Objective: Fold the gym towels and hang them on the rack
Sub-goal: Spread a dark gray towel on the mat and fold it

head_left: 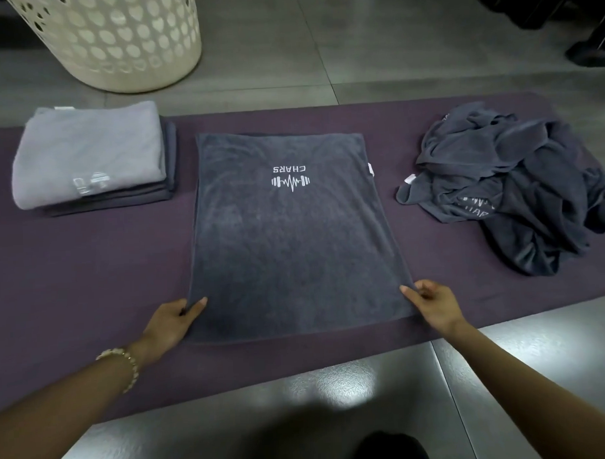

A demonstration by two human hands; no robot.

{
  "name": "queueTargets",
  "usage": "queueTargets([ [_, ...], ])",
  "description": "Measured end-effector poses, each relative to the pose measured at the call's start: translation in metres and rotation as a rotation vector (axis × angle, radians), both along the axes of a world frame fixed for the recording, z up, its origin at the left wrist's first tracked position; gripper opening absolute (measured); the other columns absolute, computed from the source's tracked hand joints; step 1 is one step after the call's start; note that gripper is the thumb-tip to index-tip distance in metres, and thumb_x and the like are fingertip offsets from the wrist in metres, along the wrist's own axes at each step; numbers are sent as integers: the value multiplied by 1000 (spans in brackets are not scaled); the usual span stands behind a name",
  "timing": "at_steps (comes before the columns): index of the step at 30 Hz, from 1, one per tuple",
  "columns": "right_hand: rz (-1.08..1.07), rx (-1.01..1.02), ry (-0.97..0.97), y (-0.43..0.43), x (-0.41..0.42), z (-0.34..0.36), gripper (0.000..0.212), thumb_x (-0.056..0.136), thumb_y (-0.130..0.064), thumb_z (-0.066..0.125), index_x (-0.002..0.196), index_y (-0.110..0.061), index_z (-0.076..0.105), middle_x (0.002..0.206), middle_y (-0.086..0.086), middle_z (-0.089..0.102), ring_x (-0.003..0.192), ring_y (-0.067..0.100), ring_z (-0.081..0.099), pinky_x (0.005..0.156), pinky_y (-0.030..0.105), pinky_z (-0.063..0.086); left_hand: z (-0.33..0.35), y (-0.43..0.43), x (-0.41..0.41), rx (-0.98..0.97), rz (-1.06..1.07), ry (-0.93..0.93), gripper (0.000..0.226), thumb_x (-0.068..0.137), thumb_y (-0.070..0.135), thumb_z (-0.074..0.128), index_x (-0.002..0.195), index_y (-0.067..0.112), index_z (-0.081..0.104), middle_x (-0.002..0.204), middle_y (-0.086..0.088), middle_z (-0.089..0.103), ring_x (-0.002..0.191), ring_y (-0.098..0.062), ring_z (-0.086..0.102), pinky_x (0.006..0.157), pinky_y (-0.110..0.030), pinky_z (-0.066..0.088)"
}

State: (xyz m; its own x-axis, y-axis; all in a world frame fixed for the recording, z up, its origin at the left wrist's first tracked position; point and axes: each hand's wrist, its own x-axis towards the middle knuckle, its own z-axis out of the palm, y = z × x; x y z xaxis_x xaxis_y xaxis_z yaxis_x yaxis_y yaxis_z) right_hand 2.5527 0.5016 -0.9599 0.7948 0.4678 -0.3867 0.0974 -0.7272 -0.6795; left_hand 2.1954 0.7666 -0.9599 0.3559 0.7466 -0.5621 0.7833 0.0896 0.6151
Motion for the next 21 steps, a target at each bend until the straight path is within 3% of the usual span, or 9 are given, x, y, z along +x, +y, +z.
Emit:
queueTargets([
  [2,-32,19,-47,6,-1,-1,22,79,-17,77,88,-9,59,83,7,60,79,21,57,76,29,45,0,5,2,116,43,18,35,90,33,61,91,-2,65,85,-15,69,78,-28,64,74,-40,53],
  [5,-15,-19,-73,17,5,-6,42,74,-21,82,107,-8,60,101,9,57,87,23,57,78,29,43,10,14,13,191,157,12,40,85,35,69,110,5,59,102,-7,61,93,-26,59,84,-33,47],
  [7,-7,-74,-100,22,9,-9,46,72,-24,83,109,-7,60,104,12,58,89,25,58,79,28,43,11,19,19,146,186,35,48,85,37,68,117,5,56,110,-8,61,99,-27,59,88,-33,45],
  [14,23,-177,-101,35,8,-9,34,76,-24,79,98,-3,62,92,8,65,88,25,61,73,26,41,5,23,22,-157,73,59,37,85,43,66,98,8,66,99,-6,68,85,-19,62,75,-26,48],
  [17,25,-148,71,41,8,2,19,79,-25,77,78,-10,67,81,4,69,83,23,64,64,25,45,5,22,23,-278,121,-12,37,85,46,64,106,17,63,105,1,65,93,-16,62,83,-25,47],
  [21,-122,106,577,47,19,25,23,89,-27,65,100,-7,69,101,9,73,94,20,68,73,28,56,14,39,19,-484,281,-137,42,87,45,61,113,12,64,112,-3,68,103,-19,64,87,-32,51],
])
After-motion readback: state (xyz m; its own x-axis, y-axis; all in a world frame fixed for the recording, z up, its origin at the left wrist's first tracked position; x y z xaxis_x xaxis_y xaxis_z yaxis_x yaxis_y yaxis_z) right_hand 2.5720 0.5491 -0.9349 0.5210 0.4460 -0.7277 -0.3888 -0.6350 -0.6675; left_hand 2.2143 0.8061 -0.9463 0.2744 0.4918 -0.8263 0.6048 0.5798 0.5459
